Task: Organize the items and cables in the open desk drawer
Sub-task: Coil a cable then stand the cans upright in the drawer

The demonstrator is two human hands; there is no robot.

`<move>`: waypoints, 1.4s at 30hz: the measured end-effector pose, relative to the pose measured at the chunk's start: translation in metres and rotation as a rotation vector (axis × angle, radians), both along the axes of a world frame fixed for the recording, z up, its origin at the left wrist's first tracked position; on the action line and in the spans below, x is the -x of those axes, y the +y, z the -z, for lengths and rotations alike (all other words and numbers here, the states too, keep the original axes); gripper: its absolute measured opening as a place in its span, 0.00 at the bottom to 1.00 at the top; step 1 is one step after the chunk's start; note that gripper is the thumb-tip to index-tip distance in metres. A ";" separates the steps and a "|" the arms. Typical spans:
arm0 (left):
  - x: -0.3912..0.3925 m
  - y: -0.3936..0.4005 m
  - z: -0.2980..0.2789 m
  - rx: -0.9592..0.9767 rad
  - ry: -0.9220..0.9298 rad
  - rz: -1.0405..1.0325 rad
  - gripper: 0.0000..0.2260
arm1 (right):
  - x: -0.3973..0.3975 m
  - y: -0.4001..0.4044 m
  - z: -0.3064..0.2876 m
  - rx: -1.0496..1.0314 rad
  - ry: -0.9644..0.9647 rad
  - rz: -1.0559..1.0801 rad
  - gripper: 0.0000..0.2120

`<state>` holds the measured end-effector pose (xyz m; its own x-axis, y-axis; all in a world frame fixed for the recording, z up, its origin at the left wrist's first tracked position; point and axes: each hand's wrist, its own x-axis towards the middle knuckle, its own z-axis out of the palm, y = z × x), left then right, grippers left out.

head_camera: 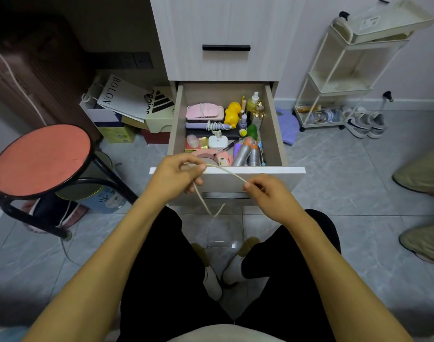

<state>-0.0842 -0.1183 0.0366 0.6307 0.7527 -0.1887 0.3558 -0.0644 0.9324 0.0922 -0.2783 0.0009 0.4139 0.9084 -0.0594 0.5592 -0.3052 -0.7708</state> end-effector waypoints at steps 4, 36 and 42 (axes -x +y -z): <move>0.006 0.001 -0.001 -0.010 0.137 0.025 0.04 | -0.002 -0.002 0.012 0.057 -0.218 -0.018 0.10; -0.005 -0.048 0.032 0.358 0.101 -0.069 0.08 | 0.046 0.016 0.026 -0.135 0.994 0.316 0.12; -0.003 -0.046 0.054 -0.299 0.322 0.153 0.23 | 0.038 0.010 0.017 -0.083 0.797 0.208 0.11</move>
